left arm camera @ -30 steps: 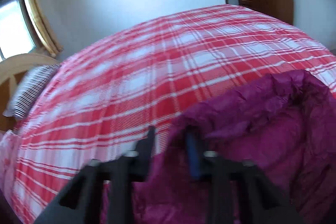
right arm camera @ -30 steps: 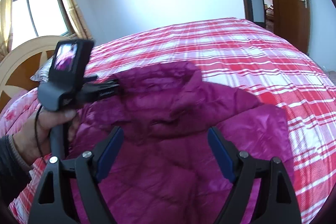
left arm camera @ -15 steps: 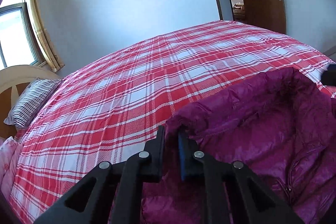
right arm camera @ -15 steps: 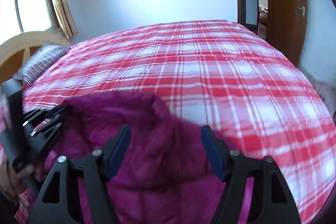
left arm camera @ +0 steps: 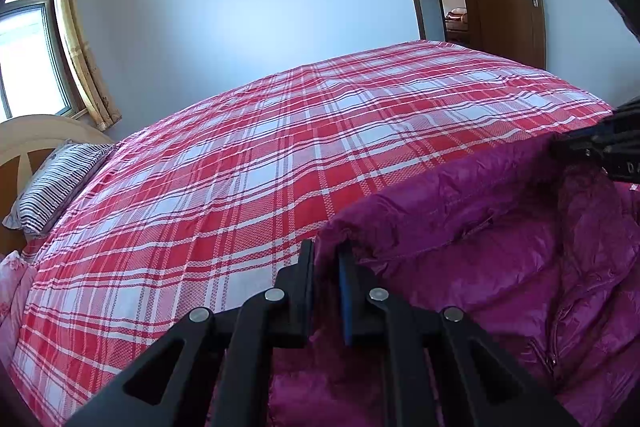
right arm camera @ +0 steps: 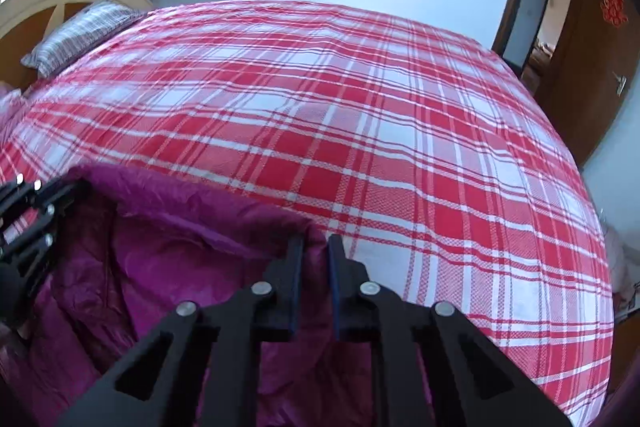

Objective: Fold large clothes

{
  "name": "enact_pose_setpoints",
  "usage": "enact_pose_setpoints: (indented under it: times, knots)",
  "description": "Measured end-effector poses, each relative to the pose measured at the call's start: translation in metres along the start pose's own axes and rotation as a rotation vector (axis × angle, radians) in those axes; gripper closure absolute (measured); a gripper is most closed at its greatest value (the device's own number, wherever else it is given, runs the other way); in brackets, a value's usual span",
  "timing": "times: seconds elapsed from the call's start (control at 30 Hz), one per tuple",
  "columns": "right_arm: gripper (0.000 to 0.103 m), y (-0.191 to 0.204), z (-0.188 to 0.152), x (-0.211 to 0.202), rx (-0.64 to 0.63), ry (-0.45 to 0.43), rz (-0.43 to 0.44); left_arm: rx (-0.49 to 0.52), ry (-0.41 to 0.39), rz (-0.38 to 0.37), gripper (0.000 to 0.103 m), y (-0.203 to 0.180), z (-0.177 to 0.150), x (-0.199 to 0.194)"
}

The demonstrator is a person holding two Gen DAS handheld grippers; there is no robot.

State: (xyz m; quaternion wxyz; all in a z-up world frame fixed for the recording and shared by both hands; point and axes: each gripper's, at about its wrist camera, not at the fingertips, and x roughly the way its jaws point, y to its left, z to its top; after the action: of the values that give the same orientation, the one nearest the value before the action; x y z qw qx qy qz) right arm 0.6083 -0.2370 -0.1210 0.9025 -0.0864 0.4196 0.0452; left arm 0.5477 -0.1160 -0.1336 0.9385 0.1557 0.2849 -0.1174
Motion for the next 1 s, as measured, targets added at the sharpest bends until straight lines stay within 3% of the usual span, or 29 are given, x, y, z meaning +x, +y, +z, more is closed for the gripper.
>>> enact_pose_setpoints:
  times: [0.2,0.3,0.37,0.43,0.53,0.6,0.67,0.77,0.83,1.0]
  knots:
    - [0.093,0.005,-0.022,-0.008,-0.043,-0.058,-0.029,-0.069,0.012,-0.054,0.088,0.009,0.005,-0.019]
    - [0.093,0.005,-0.032,-0.007,-0.049,-0.071,-0.04,-0.135,-0.055,-0.1,0.086,0.017,0.013,-0.047]
    - [0.093,0.002,-0.038,-0.005,-0.039,-0.075,-0.043,-0.174,-0.096,-0.103,0.075,0.022,0.02,-0.06]
    - [0.093,0.003,-0.043,-0.005,-0.046,-0.082,-0.048,-0.221,-0.136,-0.073,0.034,0.028,0.03,-0.069]
    - [0.093,0.007,-0.048,-0.009,-0.063,-0.104,-0.041,-0.316,-0.177,-0.042,0.03,0.04,0.041,-0.073]
    - [0.093,0.009,-0.051,-0.007,-0.067,-0.103,-0.045,-0.301,-0.125,-0.012,0.03,0.035,0.045,-0.059]
    - [0.093,0.007,-0.053,-0.004,-0.064,-0.099,-0.048,-0.207,-0.038,-0.008,0.03,0.018,0.044,-0.032]
    - [0.093,0.008,-0.057,-0.003,-0.065,-0.104,-0.054,-0.108,0.077,0.016,0.03,-0.002,0.029,0.0]
    - [0.093,0.009,-0.059,-0.005,-0.071,-0.102,-0.057,-0.109,0.152,0.004,0.03,-0.005,0.012,0.011]
    - [0.092,0.007,-0.061,-0.008,-0.058,-0.089,-0.052,-0.096,0.183,-0.015,0.03,-0.01,-0.009,0.016]
